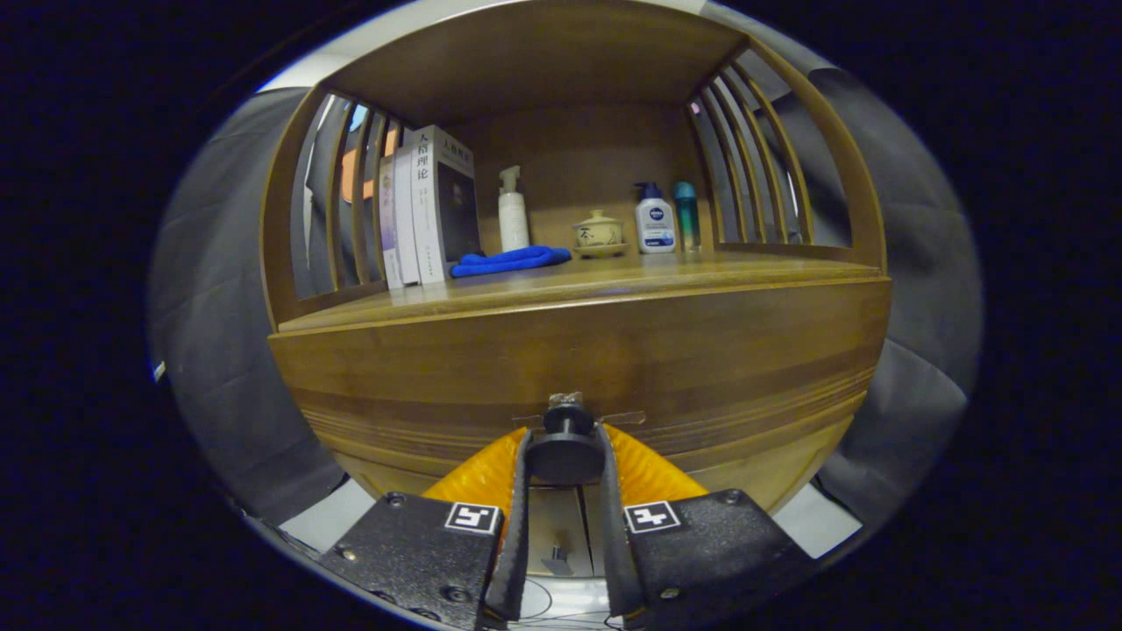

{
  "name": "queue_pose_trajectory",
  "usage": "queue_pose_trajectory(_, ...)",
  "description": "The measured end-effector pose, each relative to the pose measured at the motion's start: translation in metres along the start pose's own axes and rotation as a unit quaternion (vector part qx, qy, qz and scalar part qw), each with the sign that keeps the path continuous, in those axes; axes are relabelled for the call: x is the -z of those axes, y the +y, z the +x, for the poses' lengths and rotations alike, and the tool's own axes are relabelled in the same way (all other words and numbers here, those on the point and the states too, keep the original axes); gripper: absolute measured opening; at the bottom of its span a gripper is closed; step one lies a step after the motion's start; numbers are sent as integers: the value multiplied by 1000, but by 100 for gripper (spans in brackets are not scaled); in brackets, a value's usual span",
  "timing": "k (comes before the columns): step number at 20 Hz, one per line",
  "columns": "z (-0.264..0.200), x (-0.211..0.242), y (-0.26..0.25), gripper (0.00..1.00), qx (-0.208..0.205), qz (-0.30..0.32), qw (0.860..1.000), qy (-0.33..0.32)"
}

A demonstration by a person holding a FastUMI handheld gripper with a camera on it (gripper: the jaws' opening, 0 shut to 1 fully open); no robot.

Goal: Pull open the drawer, take out the items inside it, and place them on the countertop above the cabinet.

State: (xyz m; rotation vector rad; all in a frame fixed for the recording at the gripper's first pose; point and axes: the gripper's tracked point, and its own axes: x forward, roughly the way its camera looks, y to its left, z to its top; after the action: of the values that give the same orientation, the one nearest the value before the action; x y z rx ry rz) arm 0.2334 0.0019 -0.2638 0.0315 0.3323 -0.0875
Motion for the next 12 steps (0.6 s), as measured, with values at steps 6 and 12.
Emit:
queue_pose_trajectory(6, -26, 9, 0, 37, 2, -7, 1000, -2)
queue_pose_trajectory(12, -61, 20, -1, 37, 2, -9, 1000, -3)
